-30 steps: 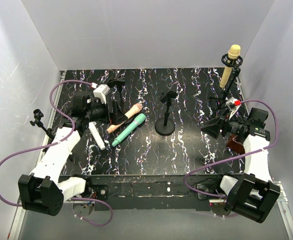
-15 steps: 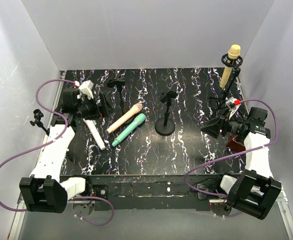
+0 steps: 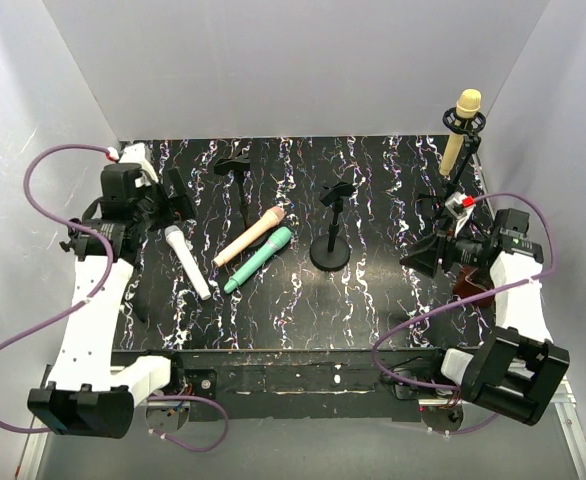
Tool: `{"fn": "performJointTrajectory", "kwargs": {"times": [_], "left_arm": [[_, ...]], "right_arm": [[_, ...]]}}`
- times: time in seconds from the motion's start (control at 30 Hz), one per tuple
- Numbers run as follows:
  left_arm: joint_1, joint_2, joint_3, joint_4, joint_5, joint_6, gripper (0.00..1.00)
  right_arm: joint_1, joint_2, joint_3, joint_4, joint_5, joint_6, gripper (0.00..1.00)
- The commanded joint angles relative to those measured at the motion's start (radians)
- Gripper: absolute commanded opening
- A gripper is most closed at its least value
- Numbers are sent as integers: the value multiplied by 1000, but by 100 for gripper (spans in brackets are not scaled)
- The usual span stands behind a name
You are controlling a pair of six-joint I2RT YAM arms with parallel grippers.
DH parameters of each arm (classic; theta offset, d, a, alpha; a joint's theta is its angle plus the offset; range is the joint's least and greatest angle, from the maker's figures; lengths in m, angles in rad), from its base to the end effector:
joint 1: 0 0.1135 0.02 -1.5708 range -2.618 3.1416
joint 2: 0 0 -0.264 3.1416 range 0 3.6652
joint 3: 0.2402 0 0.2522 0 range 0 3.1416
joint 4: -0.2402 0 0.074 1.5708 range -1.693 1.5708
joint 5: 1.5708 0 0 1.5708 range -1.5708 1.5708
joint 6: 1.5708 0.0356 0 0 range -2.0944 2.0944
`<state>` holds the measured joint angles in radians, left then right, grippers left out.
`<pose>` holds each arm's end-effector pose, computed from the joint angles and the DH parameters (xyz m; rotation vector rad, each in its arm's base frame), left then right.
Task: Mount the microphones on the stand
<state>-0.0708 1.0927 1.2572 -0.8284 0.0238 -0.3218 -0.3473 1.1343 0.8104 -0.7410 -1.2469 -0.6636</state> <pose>0.2161 -0.0162 0.3797 -0.2681 2.2292 -0.2396 0.2005 -0.0367 0.2570 -0.6624 1.8611 0.9790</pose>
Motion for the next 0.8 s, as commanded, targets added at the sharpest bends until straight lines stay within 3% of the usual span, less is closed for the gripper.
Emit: {"fn": "performJointTrajectory", "kwargs": {"times": [0.0,0.23,0.6,0.77], "left_arm": [[-6,-77,106,-75,-201,36,98],[-6,-154,172,-95,-405,-9,98],[-6,-281,174,-98,-721,27,98],[-6,-303,119,-106,-853,43,98]], "right_arm": [[54,48,191,-300,55,-232,72],[88,85,335,-472,132,-265,71],[140,50,345,-411,210,-145,71],[162,18,351,-316,155,-13,71]]}}
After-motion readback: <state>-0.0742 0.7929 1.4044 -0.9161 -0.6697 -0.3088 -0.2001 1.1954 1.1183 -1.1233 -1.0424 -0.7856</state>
